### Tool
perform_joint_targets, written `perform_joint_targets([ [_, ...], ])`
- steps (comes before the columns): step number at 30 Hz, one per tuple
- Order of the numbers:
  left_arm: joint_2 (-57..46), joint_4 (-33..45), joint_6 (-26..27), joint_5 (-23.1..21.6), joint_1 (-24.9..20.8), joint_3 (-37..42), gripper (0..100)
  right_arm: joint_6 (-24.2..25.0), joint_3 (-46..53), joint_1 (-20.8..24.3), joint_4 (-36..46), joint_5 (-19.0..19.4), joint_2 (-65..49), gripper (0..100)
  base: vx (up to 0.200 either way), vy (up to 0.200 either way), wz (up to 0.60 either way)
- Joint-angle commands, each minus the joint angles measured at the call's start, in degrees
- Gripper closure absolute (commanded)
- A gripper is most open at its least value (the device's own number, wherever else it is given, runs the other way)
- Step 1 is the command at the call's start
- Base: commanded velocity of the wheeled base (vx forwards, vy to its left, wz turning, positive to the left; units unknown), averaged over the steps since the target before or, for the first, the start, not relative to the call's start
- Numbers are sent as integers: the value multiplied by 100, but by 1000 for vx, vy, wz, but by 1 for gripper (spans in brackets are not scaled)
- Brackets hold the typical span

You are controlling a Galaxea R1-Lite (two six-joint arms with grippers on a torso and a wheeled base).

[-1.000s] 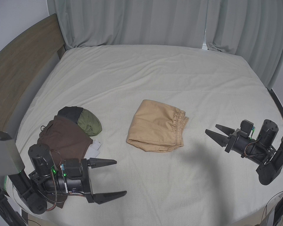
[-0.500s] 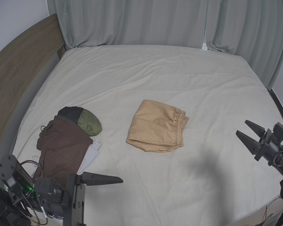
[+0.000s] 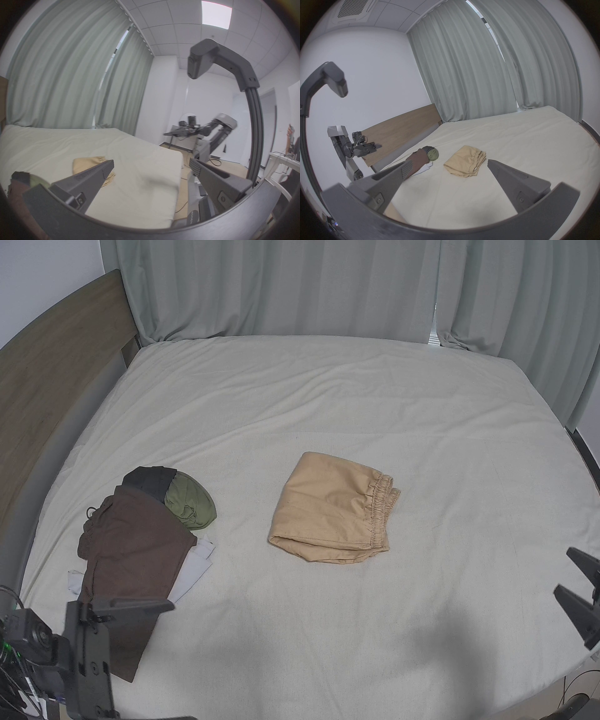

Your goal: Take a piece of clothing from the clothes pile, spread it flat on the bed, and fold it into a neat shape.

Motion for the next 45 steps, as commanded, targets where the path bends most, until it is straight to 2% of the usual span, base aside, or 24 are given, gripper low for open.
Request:
perform_joint_targets([
  [1, -3622, 2679, -205, 942, 1573, 90, 0, -18, -342, -96, 3605, 55, -4090, 0, 0, 0, 0],
  [2, -4017, 3065, -205, 960, 1714, 90, 0, -62, -166, -105, 3605, 29, -4090, 0, 0, 0, 0],
  [3, -4114, 3136, -205, 960, 1758, 90, 0, -97, -122, -105, 3588, 20, -4090, 0, 0, 0, 0],
  [4, -4694, 3672, -214, 960, 2030, 99, 0, -457, 124, -96, 3368, -130, -4090, 0, 0, 0, 0],
  [5, -4896, 3874, -214, 960, 2127, 90, 0, -589, 264, -87, 3271, -367, -4090, 0, 0, 0, 0],
  [6, -4940, 3918, -214, 960, 2153, 90, 0, -616, 299, -96, 3254, -428, -4090, 0, 0, 0, 0],
  [7, -5414, 4392, -232, 960, 2408, 90, 0, -827, 774, -96, 3060, -1307, -4090, 0, 0, 0, 0],
  [8, -5564, 4551, -232, 960, 2487, 90, 0, -906, 774, -96, 3087, -1632, -4090, 0, 0, 0, 0],
  [9, -5915, 4946, -232, 960, 2672, 90, 0, -1099, 757, -87, 3210, -2371, -4090, 0, 0, 0, 0],
  [10, -5951, 4990, -232, 960, 2689, 90, 0, -1108, 757, -96, 3219, -2432, -4090, 0, 0, 0, 0],
  [11, -6170, 5342, -205, 995, 2892, 99, 0, -1108, 774, -96, 3210, -3197, -4090, 0, 0, 0, 0],
  [12, -6258, 5465, -240, 1039, 2988, 90, 0, -1090, 774, -96, 3289, -3531, -4090, 0, 0, 0, 0],
  [13, -6478, 5658, -249, 1127, 3120, 99, 0, -1037, 774, -96, 3324, -3689, -4090, 0, 0, 0, 0],
  [16, -6566, 6212, -47, 1584, 3146, 99, 0, -897, 774, -105, 3342, -3592, -4090, 0, 0, 0, 0],
  [17, -6539, 6634, 111, 2234, 3146, 99, 0, -774, 774, -105, 3456, -3478, -4090, 0, 0, 0, 0],
  [18, -6548, 6678, 111, 2647, 3138, 90, 0, -791, 774, -87, 3588, -3355, -4090, 0, 0, 0, 0],
  [21, -6548, 6598, 129, 2885, 3146, 99, 0, -844, 774, -87, 3614, -3311, -4090, 0, 0, 0, 0],
  [23, -6548, 6642, 225, 3447, 3164, 99, 0, -967, 765, -87, 3614, -3258, -4090, 0, 0, 0, 0],
  [24, -6548, 6642, 225, 3447, 3164, 99, 0, -967, 765, -87, 3614, -3258, -4090, 0, 0, 0, 0],
  [25, -6539, 7064, 120, 4185, 3164, 99, 0, -950, 765, -96, 3623, -3285, -4090, 0, 0, 0, 0],
  [29, -6539, 7012, 76, 4106, 3155, 99, 0, -1046, 765, -78, 3605, -3214, -4090, 0, 0, 0, 0],
  [31, -6539, 7029, 50, 4089, 3138, 99, 0, -1108, 765, -70, 3605, -3012, -4090, 0, 0, 0, 0],
  [45, -6548, 7012, -30, 4071, 3138, 99, 0, -1046, 765, -96, 3605, -3021, -4090, 0, 0, 0, 0],
])
